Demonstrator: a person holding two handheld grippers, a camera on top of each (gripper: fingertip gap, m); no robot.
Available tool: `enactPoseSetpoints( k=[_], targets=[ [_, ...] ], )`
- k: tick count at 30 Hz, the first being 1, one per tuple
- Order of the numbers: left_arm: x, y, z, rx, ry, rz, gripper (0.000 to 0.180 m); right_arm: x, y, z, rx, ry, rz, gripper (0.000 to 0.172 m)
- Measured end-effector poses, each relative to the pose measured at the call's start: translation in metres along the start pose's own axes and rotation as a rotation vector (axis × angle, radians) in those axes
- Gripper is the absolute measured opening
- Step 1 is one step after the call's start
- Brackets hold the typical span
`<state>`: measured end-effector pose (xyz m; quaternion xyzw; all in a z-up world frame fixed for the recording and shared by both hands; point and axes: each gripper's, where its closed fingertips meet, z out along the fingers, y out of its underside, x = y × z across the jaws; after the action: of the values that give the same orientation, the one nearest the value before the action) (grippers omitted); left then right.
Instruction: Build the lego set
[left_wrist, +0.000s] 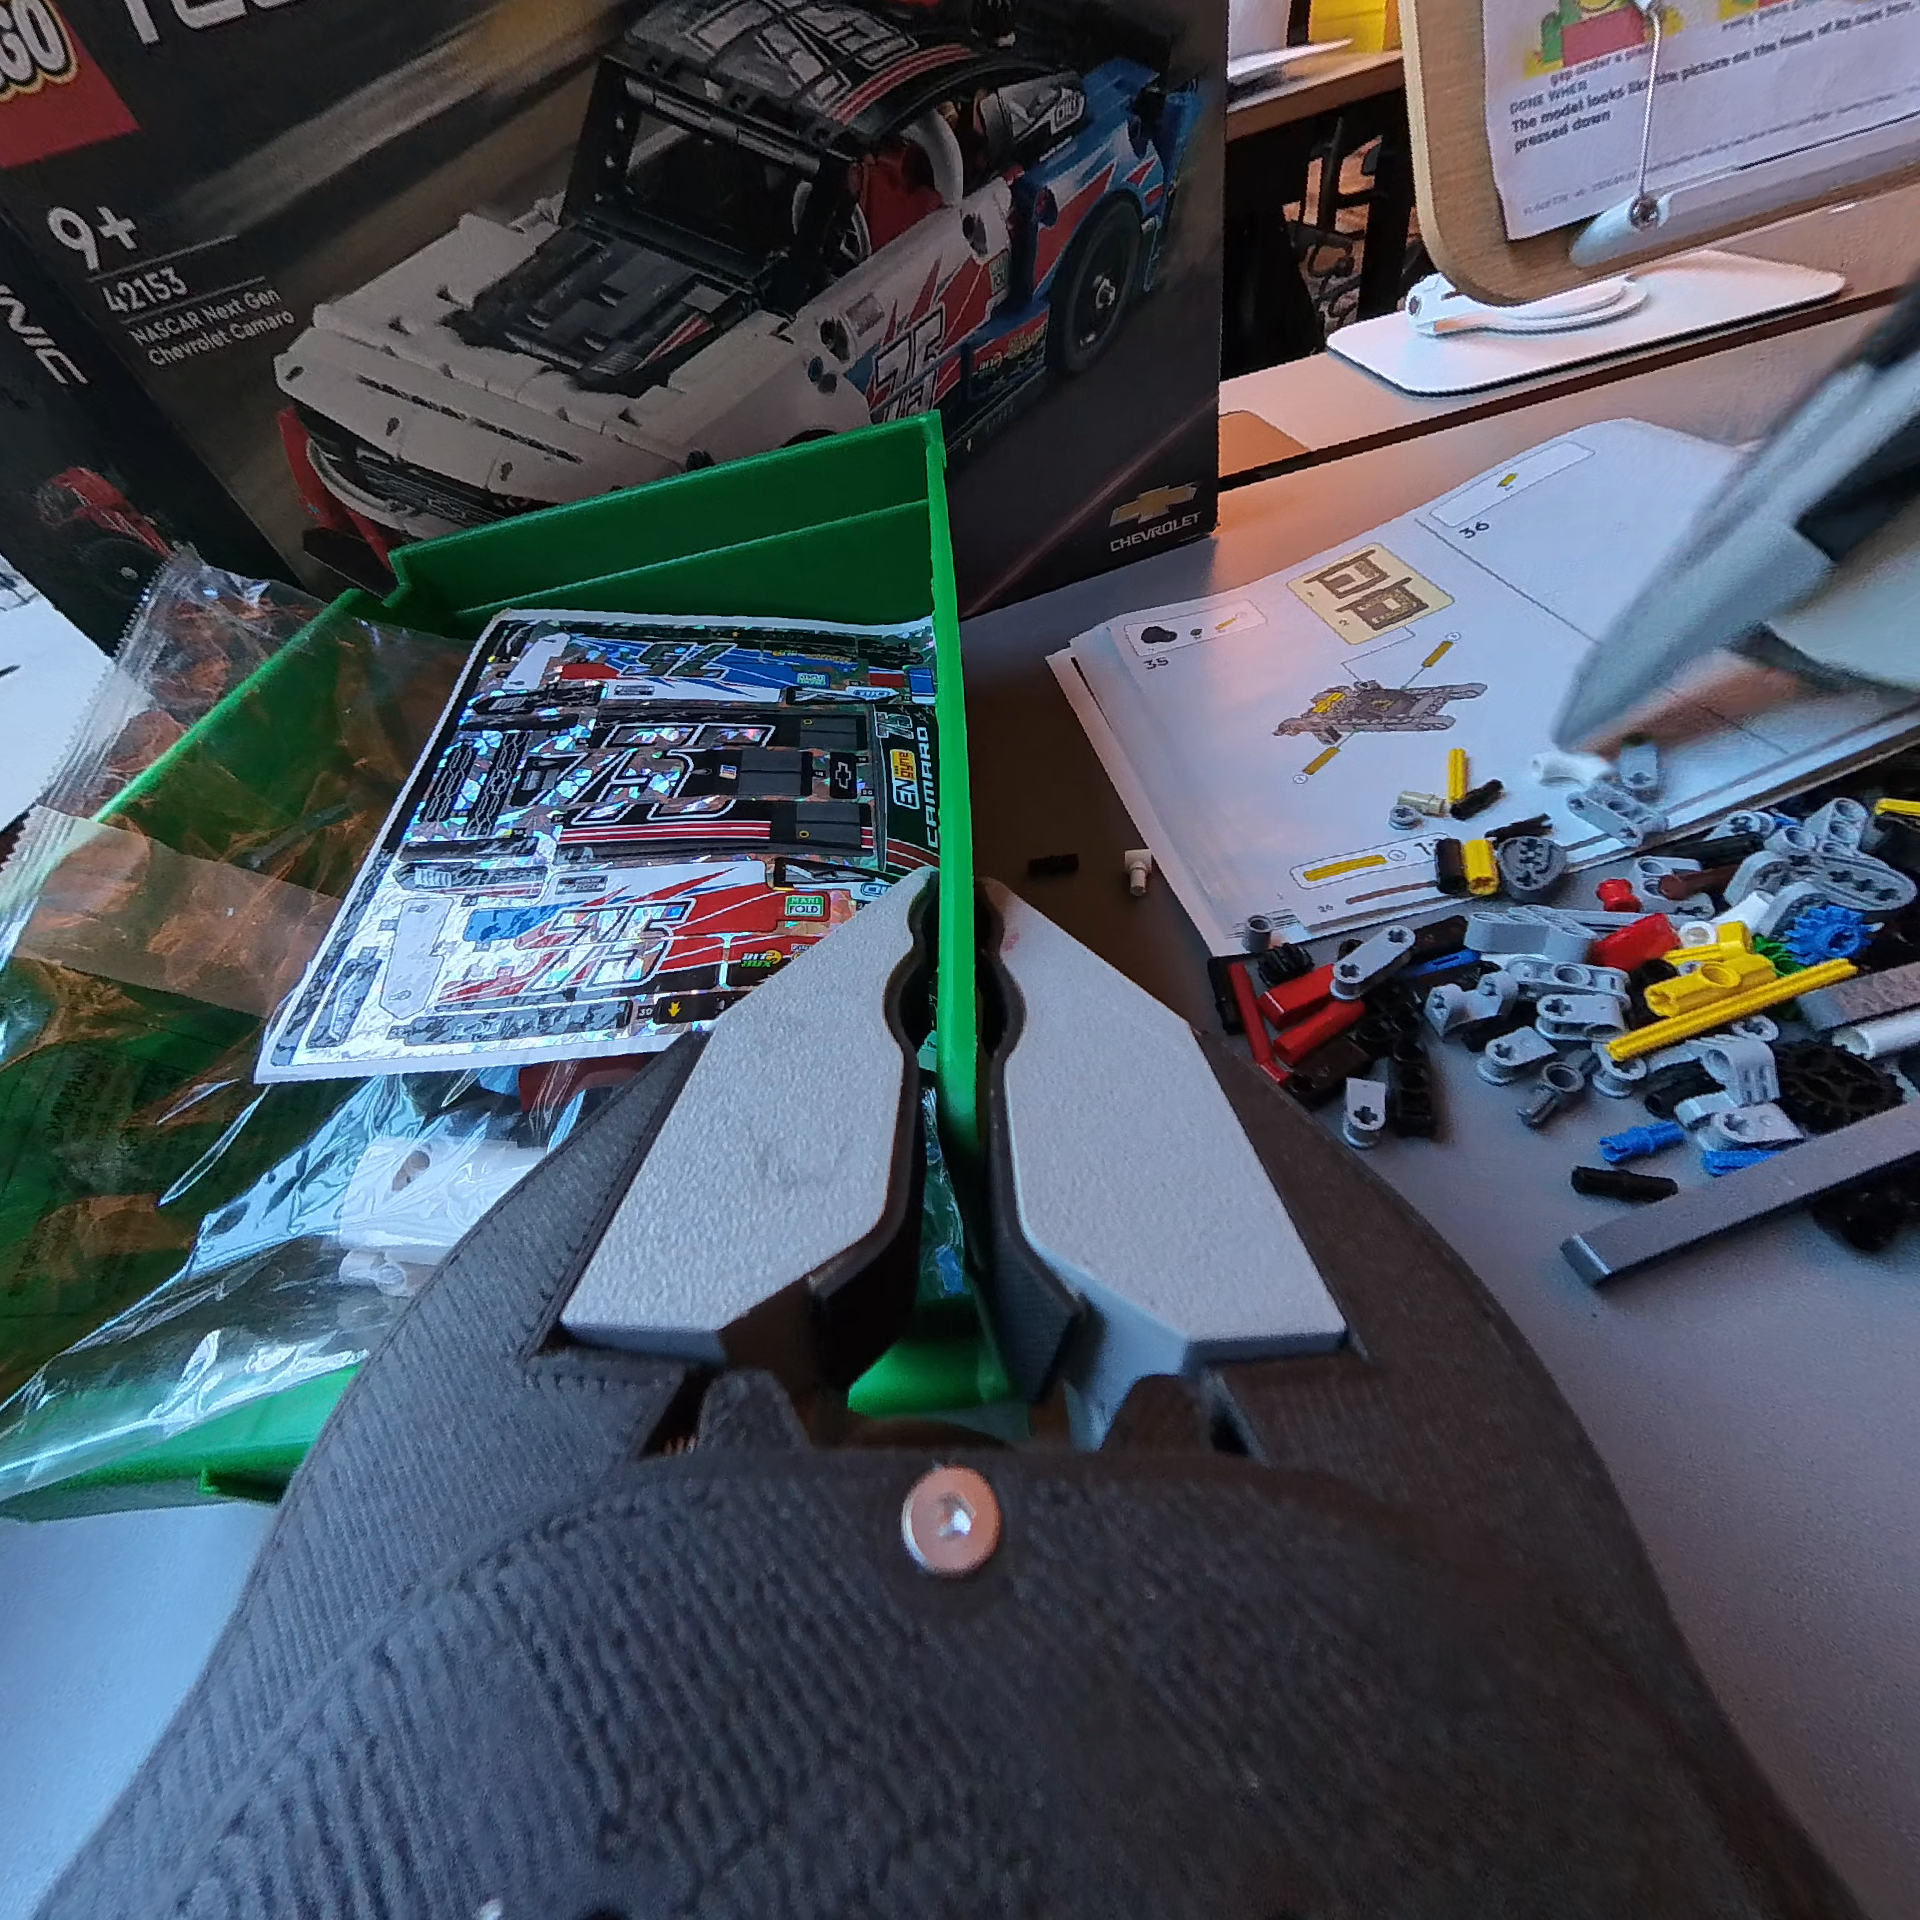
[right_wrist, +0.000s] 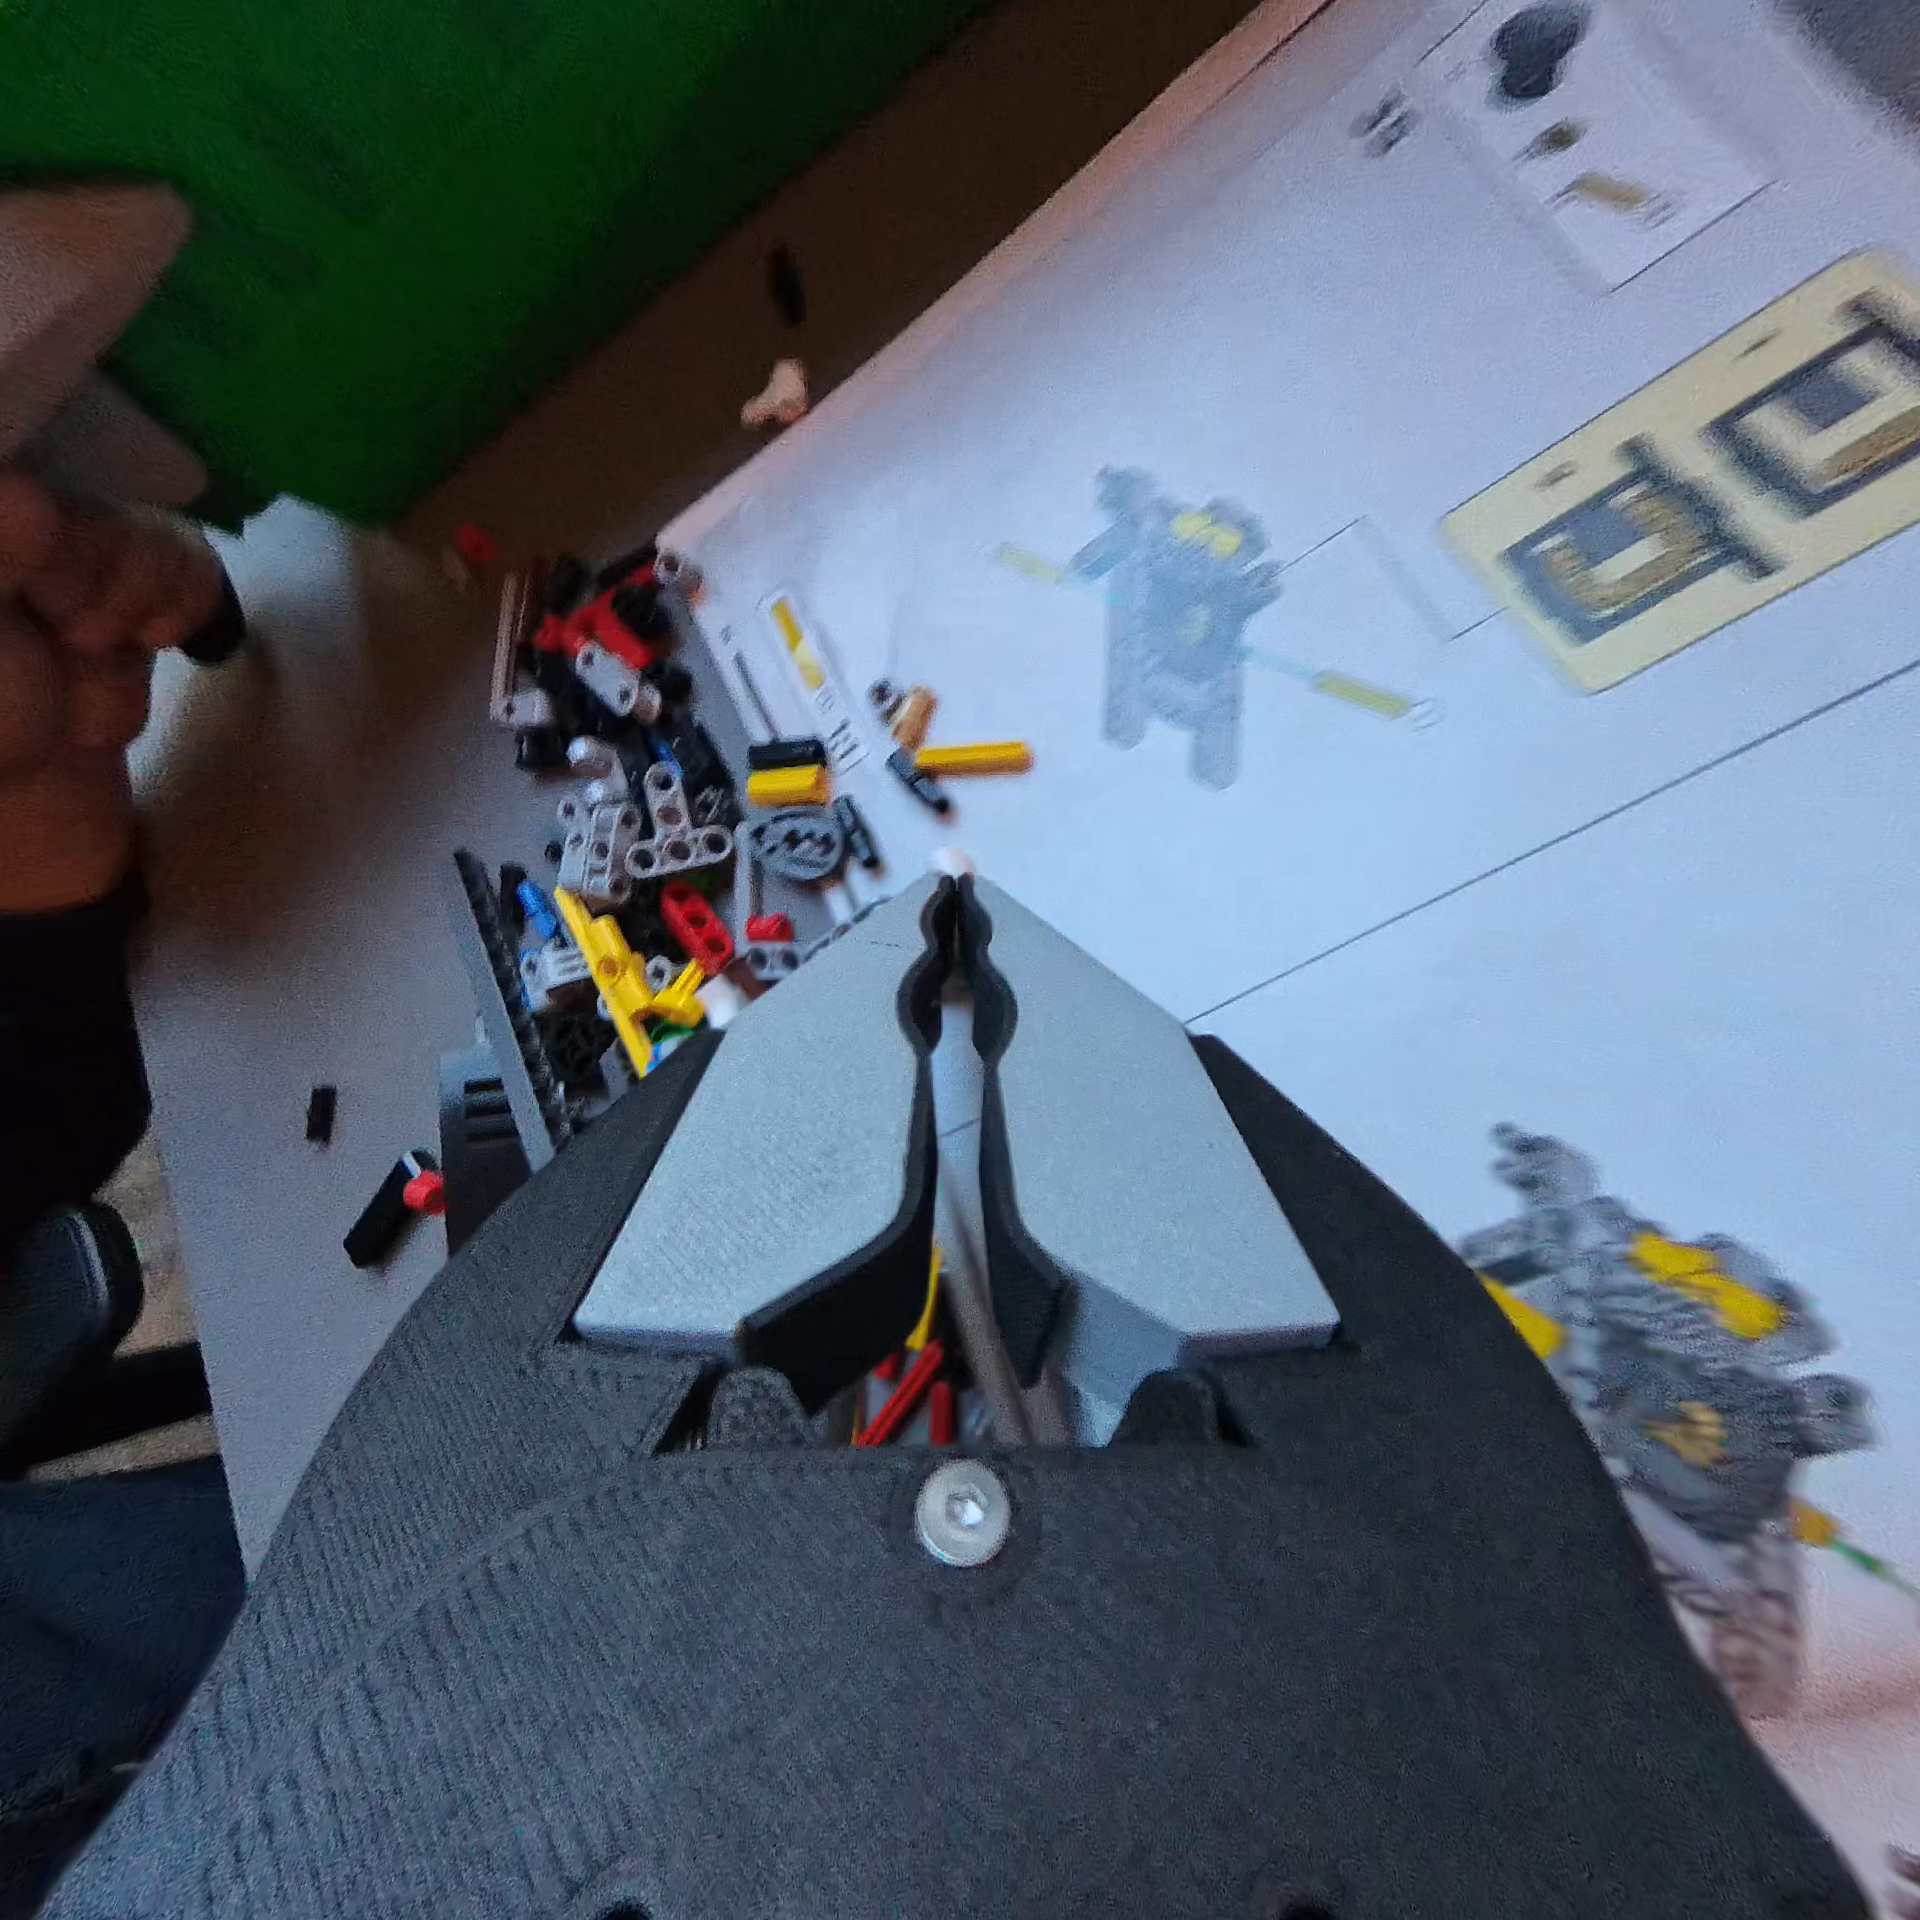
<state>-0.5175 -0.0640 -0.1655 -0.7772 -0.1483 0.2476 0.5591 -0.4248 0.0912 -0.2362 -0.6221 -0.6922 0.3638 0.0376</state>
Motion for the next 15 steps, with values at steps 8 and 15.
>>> enactPoseSetpoints(
  k=[8, 15],
  targets=[
    [0.0, 0.0, 0.0, 0.007, 0.001, 0.002, 0.002, -0.03, -0.002, 0.002, -0.009, 0.046, -0.169, 0.0],
    [0.0, 0.0, 0.0, 0.007, 0.002, 0.002, 0.002, -0.001, -0.024, 0.027, -0.002, -0.007, 0.087, 0.0]
  ],
)
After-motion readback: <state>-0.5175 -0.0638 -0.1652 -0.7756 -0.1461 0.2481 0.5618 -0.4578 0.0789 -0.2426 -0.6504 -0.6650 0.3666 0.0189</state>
